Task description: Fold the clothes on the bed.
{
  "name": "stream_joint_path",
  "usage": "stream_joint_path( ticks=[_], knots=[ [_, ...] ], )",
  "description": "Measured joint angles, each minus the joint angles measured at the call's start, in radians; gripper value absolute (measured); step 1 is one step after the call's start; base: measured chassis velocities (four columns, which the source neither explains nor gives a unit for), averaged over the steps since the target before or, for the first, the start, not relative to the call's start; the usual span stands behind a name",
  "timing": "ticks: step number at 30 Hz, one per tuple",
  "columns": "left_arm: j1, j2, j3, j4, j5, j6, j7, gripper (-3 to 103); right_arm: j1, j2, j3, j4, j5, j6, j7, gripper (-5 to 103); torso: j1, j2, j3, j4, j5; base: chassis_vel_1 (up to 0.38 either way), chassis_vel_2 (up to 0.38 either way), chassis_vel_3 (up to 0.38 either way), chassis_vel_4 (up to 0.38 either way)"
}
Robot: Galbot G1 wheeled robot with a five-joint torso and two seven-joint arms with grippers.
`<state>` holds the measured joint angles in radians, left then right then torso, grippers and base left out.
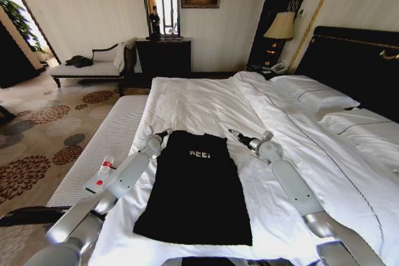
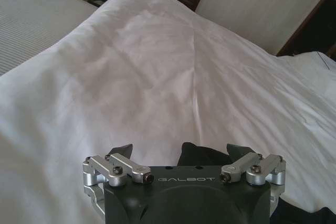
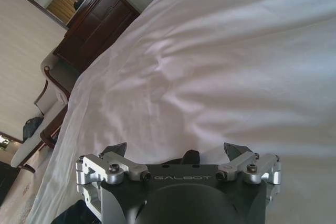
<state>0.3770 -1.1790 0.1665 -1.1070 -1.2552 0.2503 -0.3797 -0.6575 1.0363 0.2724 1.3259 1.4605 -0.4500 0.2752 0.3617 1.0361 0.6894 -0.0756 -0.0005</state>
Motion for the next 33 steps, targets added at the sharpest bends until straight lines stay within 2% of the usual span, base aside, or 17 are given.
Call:
stream_joint_path(
  ticks=[7, 9, 11, 15, 17, 18, 20, 21, 23, 24, 26, 27, 29, 32, 33],
  knots=[
    [-0.038, -0.024, 0.039, 0.081, 0.003, 0.008, 0.052, 100, 0.006, 0.001, 0.001, -0.011, -0.003, 0.008, 0.001, 100, 0.000, 0.000, 0.000, 0.0000, 0.0000, 0.000, 0.000, 0.000, 0.000],
    [-0.049, -0.044, 0.049, 0.122, 0.017, 0.008, 0.073, 100, 0.008, -0.001, 0.002, -0.011, -0.004, 0.010, 0.002, 100, 0.000, 0.000, 0.000, 0.0004, 0.0001, 0.000, 0.000, 0.000, 0.000],
    [-0.057, -0.079, 0.052, 0.160, 0.049, 0.004, 0.087, 100, 0.008, -0.005, 0.003, -0.015, -0.005, 0.013, 0.004, 100, 0.000, 0.000, 0.000, 0.0001, -0.0001, 0.000, 0.000, 0.000, 0.000],
    [-0.060, -0.104, 0.054, 0.189, 0.073, 0.003, 0.095, 100, 0.008, -0.005, 0.004, -0.018, -0.008, 0.017, 0.008, 100, 0.000, 0.000, 0.000, -0.0003, 0.0001, 0.000, 0.000, 0.000, 0.000],
    [-0.061, -0.114, 0.054, 0.212, 0.100, -0.004, 0.113, 90, 0.003, -0.002, 0.007, -0.012, -0.013, 0.019, 0.017, 100, 0.000, 0.000, 0.000, -0.0007, 0.0000, 0.000, 0.000, 0.000, 0.000],
    [-0.061, -0.114, 0.054, 0.212, 0.100, -0.004, 0.113, 90, 0.003, -0.002, 0.007, -0.012, -0.013, 0.019, 0.017, 100, 0.000, 0.000, 0.000, -0.0007, 0.0000, 0.000, 0.000, 0.000, 0.000],
    [-0.057, -0.107, 0.049, 0.214, 0.113, -0.017, 0.127, 79, -0.003, 0.003, 0.007, 0.004, -0.021, 0.019, 0.024, 100, 0.000, 0.000, 0.000, -0.0003, 0.0001, 0.000, 0.000, 0.000, 0.000],
    [-0.055, -0.103, 0.047, 0.214, 0.116, -0.024, 0.132, 79, -0.005, 0.003, 0.007, 0.008, -0.024, 0.020, 0.025, 100, 0.000, 0.000, 0.000, 0.0001, 0.0000, 0.000, 0.000, 0.000, 0.000],
    [-0.050, -0.098, 0.028, 0.211, 0.122, -0.049, 0.149, 68, -0.011, 0.004, 0.004, 0.013, -0.031, 0.021, 0.026, 100, 0.000, 0.000, 0.000, 0.0009, 0.0000, 0.000, 0.000, 0.000, 0.000],
    [-0.050, -0.098, 0.028, 0.211, 0.122, -0.049, 0.149, 68, -0.011, 0.004, 0.004, 0.013, -0.031, 0.021, 0.026, 100, 0.000, 0.000, 0.000, 0.0009, 0.0000, 0.000, 0.000, 0.000, 0.000],
    [-0.051, -0.102, 0.010, 0.215, 0.127, -0.065, 0.152, 57, -0.012, 0.004, 0.002, 0.010, -0.033, 0.022, 0.023, 100, 0.000, 0.000, 0.000, 0.0007, 0.0000, 0.000, 0.000, 0.000, 0.000],
    [-0.053, -0.108, 0.001, 0.222, 0.129, -0.072, 0.152, 52, -0.010, 0.009, 0.004, 0.002, -0.030, 0.023, 0.021, 100, 0.000, 0.000, 0.000, -0.0004, -0.0002, 0.000, 0.000, 0.000, 0.000],
    [-0.054, -0.112, -0.003, 0.227, 0.129, -0.075, 0.152, 52, -0.008, 0.016, 0.007, -0.007, -0.025, 0.024, 0.020, 100, 0.000, 0.000, 0.000, -0.0005, 0.0000, 0.000, 0.000, 0.000, 0.000],
    [-0.052, -0.123, -0.004, 0.232, 0.131, -0.077, 0.153, 36, -0.001, 0.031, 0.020, -0.045, -0.007, 0.031, 0.017, 100, 0.000, 0.000, 0.000, -0.0001, 0.0001, 0.000, 0.000, 0.000, 0.000],
    [-0.052, -0.123, -0.004, 0.232, 0.131, -0.077, 0.153, 36, -0.001, 0.031, 0.020, -0.045, -0.007, 0.031, 0.017, 100, 0.000, 0.000, 0.000, -0.0001, 0.0001, 0.000, 0.000, 0.000, 0.000]
  ],
)
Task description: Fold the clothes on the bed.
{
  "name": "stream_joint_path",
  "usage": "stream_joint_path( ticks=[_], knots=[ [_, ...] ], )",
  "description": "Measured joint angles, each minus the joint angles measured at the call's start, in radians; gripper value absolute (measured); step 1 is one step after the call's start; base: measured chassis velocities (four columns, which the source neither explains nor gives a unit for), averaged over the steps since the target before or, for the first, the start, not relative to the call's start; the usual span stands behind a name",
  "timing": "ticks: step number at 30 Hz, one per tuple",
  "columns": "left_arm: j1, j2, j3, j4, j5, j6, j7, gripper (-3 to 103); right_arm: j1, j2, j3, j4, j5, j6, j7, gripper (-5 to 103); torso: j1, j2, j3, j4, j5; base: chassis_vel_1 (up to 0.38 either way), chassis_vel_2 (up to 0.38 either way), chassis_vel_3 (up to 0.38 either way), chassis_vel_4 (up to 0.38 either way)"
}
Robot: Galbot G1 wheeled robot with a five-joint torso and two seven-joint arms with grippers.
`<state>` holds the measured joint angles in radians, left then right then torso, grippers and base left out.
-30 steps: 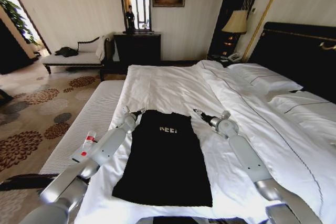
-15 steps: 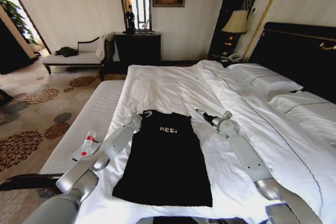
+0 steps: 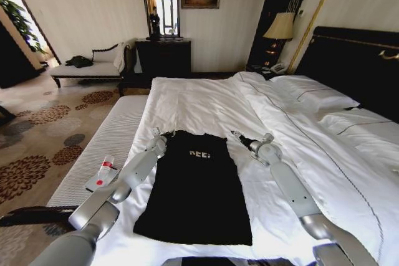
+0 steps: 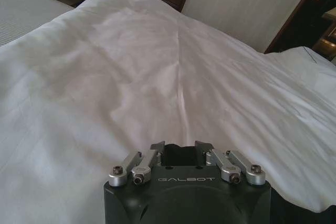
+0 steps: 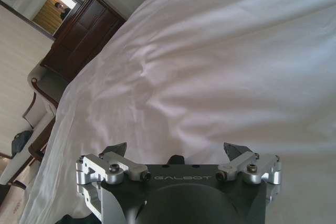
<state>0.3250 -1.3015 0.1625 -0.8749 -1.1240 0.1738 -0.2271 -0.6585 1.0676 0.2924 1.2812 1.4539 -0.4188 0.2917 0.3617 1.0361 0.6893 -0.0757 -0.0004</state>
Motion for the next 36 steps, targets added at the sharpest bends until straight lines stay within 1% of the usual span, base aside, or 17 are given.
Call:
stream_joint_path(
  ticks=[3, 5, 8, 9, 12, 13, 16, 19, 23, 25, 27, 28, 32, 34, 35, 36],
  knots=[
    [0.016, -0.010, -0.005, 0.000, 0.015, -0.002, 0.000, 19, 0.001, 0.005, 0.002, -0.016, 0.004, 0.002, -0.002, 100, 0.000, 0.000, 0.000, 0.0002, -0.0003, 0.000, 0.000, 0.000, 0.000],
    [0.020, -0.013, -0.008, 0.000, 0.018, -0.002, -0.001, 19, 0.001, 0.006, 0.002, -0.018, 0.004, 0.002, -0.005, 100, 0.000, 0.000, 0.000, 0.0002, -0.0003, 0.000, 0.000, 0.000, 0.000],
    [0.028, -0.022, -0.012, 0.012, 0.026, -0.002, -0.010, 4, 0.002, 0.021, -0.002, -0.025, 0.002, 0.002, -0.010, 100, 0.000, 0.000, 0.000, -0.0001, -0.0002, 0.000, 0.000, 0.000, 0.000],
    [0.027, -0.023, -0.012, 0.016, 0.027, -0.002, -0.011, 2, 0.003, 0.028, -0.003, -0.027, 0.002, 0.002, -0.013, 100, 0.000, 0.000, 0.000, -0.0001, -0.0002, 0.000, 0.000, 0.000, 0.000],
    [0.024, -0.026, -0.012, 0.024, 0.027, -0.002, -0.013, 1, 0.006, 0.042, -0.004, -0.032, 0.007, 0.000, -0.019, 100, 0.000, 0.000, 0.000, 0.0001, -0.0002, 0.000, 0.000, 0.000, 0.000],
    [0.018, -0.031, -0.012, 0.032, 0.026, -0.002, -0.015, 1, 0.011, 0.059, -0.006, -0.046, 0.013, -0.004, -0.027, 100, 0.000, 0.000, 0.000, 0.0004, -0.0003, 0.000, 0.000, 0.000, 0.000],
    [0.013, -0.035, -0.012, 0.039, 0.022, -0.002, -0.017, 1, 0.020, 0.079, -0.009, -0.067, 0.013, -0.007, -0.037, 100, 0.000, 0.000, 0.000, 0.0003, -0.0003, 0.000, 0.000, 0.000, 0.000],
    [0.007, -0.044, -0.011, 0.054, 0.021, -0.002, -0.023, 1, 0.048, 0.114, -0.024, -0.127, 0.000, -0.008, -0.052, 100, 0.000, 0.000, 0.000, 0.0000, -0.0002, 0.000, 0.000, 0.000, 0.000],
    [0.007, -0.044, -0.019, 0.050, 0.021, -0.002, -0.033, 1, 0.065, 0.131, -0.036, -0.161, -0.017, -0.008, -0.061, 100, 0.000, 0.000, 0.000, 0.0001, -0.0003, 0.000, 0.000, 0.000, 0.000],
    [0.009, -0.025, -0.017, 0.021, 0.011, -0.002, -0.046, 1, 0.078, 0.144, -0.042, -0.190, -0.028, -0.007, -0.070, 100, 0.000, 0.000, 0.000, 0.0001, -0.0002, 0.000, 0.000, 0.000, 0.000],
    [0.009, -0.021, -0.016, 0.016, 0.009, -0.002, -0.048, 1, 0.079, 0.145, -0.042, -0.193, -0.029, -0.007, -0.071, 100, 0.000, 0.000, 0.000, 0.0001, -0.0002, 0.000, 0.000, 0.000, 0.000],
    [0.010, -0.013, -0.016, 0.003, 0.004, -0.002, -0.053, 1, 0.083, 0.148, -0.042, -0.201, -0.031, -0.006, -0.074, 100, 0.000, 0.000, 0.000, 0.0005, -0.0002, 0.000, 0.000, 0.000, 0.000],
    [0.015, 0.008, -0.017, -0.041, -0.013, -0.002, -0.063, 1, 0.084, 0.146, -0.041, -0.204, -0.034, -0.005, -0.078, 100, 0.000, 0.000, 0.000, 0.0001, -0.0004, 0.000, 0.000, 0.000, 0.000],
    [0.019, 0.032, -0.002, -0.069, -0.017, 0.004, -0.071, 1, 0.082, 0.143, -0.040, -0.204, -0.037, -0.001, -0.079, 100, 0.000, 0.000, 0.000, -0.0002, -0.0002, 0.000, 0.000, 0.000, 0.000],
    [0.020, 0.037, 0.002, -0.073, -0.018, 0.007, -0.072, -1, 0.082, 0.143, -0.040, -0.204, -0.038, -0.001, -0.079, 100, 0.000, 0.000, 0.000, -0.0001, -0.0002, 0.000, 0.000, 0.000, 0.000],
    [0.022, 0.046, 0.009, -0.079, -0.017, 0.012, -0.072, 3, 0.081, 0.144, -0.040, -0.204, -0.039, 0.001, -0.079, 100, 0.000, 0.000, 0.000, 0.0000, -0.0002, 0.000, 0.000, 0.000, 0.000]
  ],
)
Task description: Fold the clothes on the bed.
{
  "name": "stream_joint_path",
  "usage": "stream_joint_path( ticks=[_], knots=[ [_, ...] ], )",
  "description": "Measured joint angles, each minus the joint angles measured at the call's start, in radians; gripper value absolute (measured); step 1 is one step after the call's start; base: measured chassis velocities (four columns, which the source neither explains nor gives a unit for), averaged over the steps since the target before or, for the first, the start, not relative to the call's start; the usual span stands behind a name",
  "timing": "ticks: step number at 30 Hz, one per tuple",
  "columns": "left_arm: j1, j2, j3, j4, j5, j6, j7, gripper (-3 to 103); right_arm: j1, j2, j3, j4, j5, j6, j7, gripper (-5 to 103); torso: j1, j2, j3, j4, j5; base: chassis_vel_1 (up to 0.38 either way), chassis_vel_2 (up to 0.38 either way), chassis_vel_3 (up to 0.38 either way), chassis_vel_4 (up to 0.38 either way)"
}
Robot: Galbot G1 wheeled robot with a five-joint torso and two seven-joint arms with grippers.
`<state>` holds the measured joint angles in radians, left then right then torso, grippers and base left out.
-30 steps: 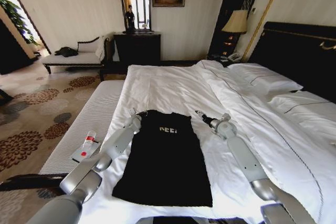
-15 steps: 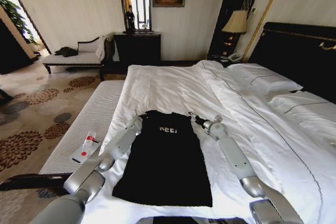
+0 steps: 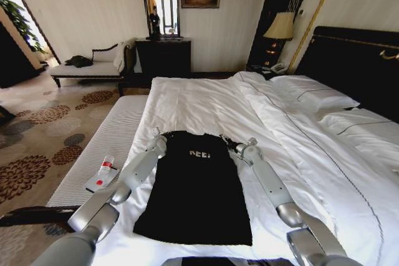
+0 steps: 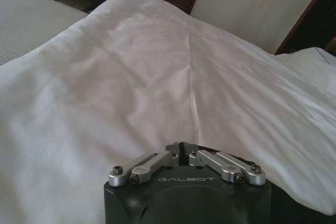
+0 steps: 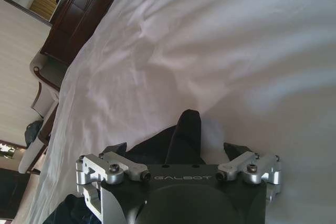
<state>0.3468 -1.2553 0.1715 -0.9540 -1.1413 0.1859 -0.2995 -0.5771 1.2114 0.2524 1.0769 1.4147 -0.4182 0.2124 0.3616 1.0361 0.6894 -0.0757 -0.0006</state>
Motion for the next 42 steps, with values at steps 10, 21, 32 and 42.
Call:
stream_joint_path(
  ticks=[10, 21, 32, 42],
  knots=[
    [0.001, 0.003, 0.016, 0.021, 0.006, 0.028, 0.004, 36, 0.003, 0.003, -0.002, -0.004, -0.003, 0.002, -0.003, 100, 0.000, 0.000, 0.000, 0.0001, 0.0000, 0.000, 0.000, 0.000, 0.000],
    [-0.023, -0.082, 0.013, 0.135, 0.059, 0.023, 0.060, 76, 0.007, 0.007, -0.004, -0.019, -0.006, 0.003, -0.009, 100, 0.000, 0.000, 0.000, 0.0002, 0.0002, 0.000, 0.000, 0.000, 0.000],
    [-0.030, -0.119, 0.005, 0.171, 0.102, -0.001, 0.083, 39, 0.009, 0.018, -0.001, -0.031, -0.008, 0.005, -0.016, 100, 0.000, 0.000, 0.000, 0.0001, 0.0001, 0.000, 0.000, 0.000, 0.000],
    [-0.024, -0.092, -0.008, 0.155, 0.101, -0.017, 0.080, 3, 0.024, 0.041, -0.009, -0.055, -0.035, 0.014, -0.041, 100, 0.000, 0.000, 0.000, 0.0002, -0.0001, 0.000, 0.000, 0.000, 0.000]
  ],
)
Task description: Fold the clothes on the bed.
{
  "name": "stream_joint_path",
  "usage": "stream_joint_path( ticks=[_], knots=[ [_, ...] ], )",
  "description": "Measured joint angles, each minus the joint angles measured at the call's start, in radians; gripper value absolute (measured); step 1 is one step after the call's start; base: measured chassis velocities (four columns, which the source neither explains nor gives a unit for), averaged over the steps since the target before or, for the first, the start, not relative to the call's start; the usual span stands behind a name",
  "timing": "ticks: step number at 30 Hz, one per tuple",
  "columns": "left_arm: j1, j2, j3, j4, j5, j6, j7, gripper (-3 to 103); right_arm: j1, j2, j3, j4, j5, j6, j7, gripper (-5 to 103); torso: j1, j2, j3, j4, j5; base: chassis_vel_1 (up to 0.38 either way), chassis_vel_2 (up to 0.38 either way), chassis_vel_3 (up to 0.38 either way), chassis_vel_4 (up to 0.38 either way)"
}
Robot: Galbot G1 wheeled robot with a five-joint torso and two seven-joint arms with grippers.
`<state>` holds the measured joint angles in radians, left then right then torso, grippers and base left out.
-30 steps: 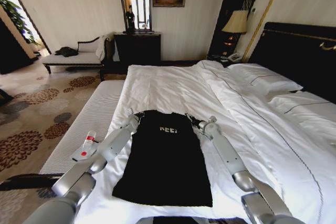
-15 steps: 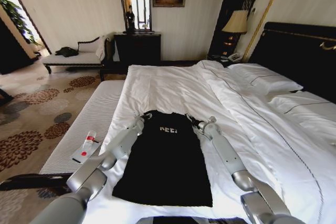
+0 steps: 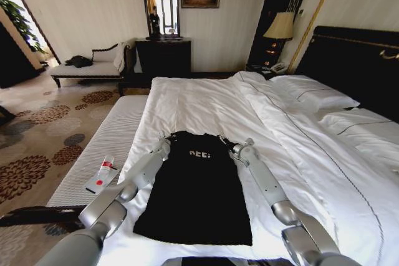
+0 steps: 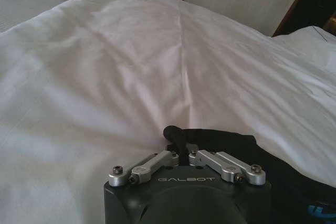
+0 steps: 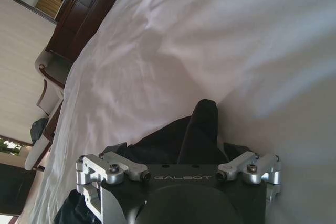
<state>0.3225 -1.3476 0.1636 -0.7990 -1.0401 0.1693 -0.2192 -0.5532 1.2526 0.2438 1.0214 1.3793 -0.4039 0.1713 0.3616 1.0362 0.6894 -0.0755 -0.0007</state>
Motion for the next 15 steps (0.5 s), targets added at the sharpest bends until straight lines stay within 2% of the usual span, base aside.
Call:
stream_joint_path(
  ticks=[2, 3, 4, 7, 9, 11, 12, 14, 15],
  knots=[
    [0.005, 0.002, -0.004, -0.009, -0.005, -0.004, 0.001, 2, 0.002, 0.000, -0.001, -0.001, -0.002, 0.000, -0.001, 101, 0.000, 0.000, 0.000, 0.0000, 0.0001, 0.000, 0.000, 0.000, 0.000],
    [0.007, 0.002, -0.004, -0.011, -0.005, -0.005, 0.000, 2, 0.003, 0.000, -0.002, -0.001, -0.003, 0.000, -0.001, 97, 0.000, 0.000, 0.000, -0.0001, 0.0000, 0.000, 0.000, 0.000, 0.000],
    [0.007, 0.002, -0.004, -0.011, -0.005, -0.005, 0.000, 2, 0.003, 0.000, -0.002, -0.001, -0.003, 0.000, -0.001, 97, 0.000, 0.000, 0.000, -0.0001, 0.0000, 0.000, 0.000, 0.000, 0.000],
    [0.010, 0.001, -0.005, -0.013, -0.003, -0.005, -0.003, 2, 0.003, -0.002, -0.003, -0.001, -0.008, 0.001, -0.001, 82, 0.000, 0.000, 0.000, 0.0000, 0.0001, 0.000, 0.000, 0.000, 0.000],
    [0.010, 0.000, -0.005, -0.013, -0.003, -0.005, -0.004, 2, 0.002, -0.003, -0.003, -0.001, -0.008, 0.001, -0.002, 82, 0.000, 0.000, 0.000, 0.0000, 0.0001, 0.000, 0.000, 0.000, 0.000],
    [0.010, -0.001, -0.006, -0.013, -0.003, -0.005, -0.007, 2, 0.000, -0.007, -0.003, -0.001, -0.009, 0.002, -0.003, 71, 0.000, 0.000, 0.000, -0.0001, 0.0001, 0.000, 0.000, 0.000, 0.000],
    [0.010, -0.001, -0.006, -0.013, -0.003, -0.005, -0.007, 2, 0.000, -0.007, -0.003, -0.001, -0.009, 0.002, -0.003, 71, 0.000, 0.000, 0.000, -0.0001, 0.0001, 0.000, 0.000, 0.000, 0.000],
    [0.009, -0.002, -0.005, -0.011, -0.004, -0.005, -0.007, 2, 0.000, -0.013, -0.004, -0.002, -0.009, 0.003, -0.003, 60, 0.000, 0.000, 0.000, -0.0001, 0.0001, 0.000, 0.000, 0.000, 0.000],
    [0.009, -0.002, -0.005, -0.011, -0.004, -0.005, -0.007, 2, 0.000, -0.013, -0.004, -0.002, -0.009, 0.003, -0.003, 60, 0.000, 0.000, 0.000, -0.0001, 0.0001, 0.000, 0.000, 0.000, 0.000]
  ],
)
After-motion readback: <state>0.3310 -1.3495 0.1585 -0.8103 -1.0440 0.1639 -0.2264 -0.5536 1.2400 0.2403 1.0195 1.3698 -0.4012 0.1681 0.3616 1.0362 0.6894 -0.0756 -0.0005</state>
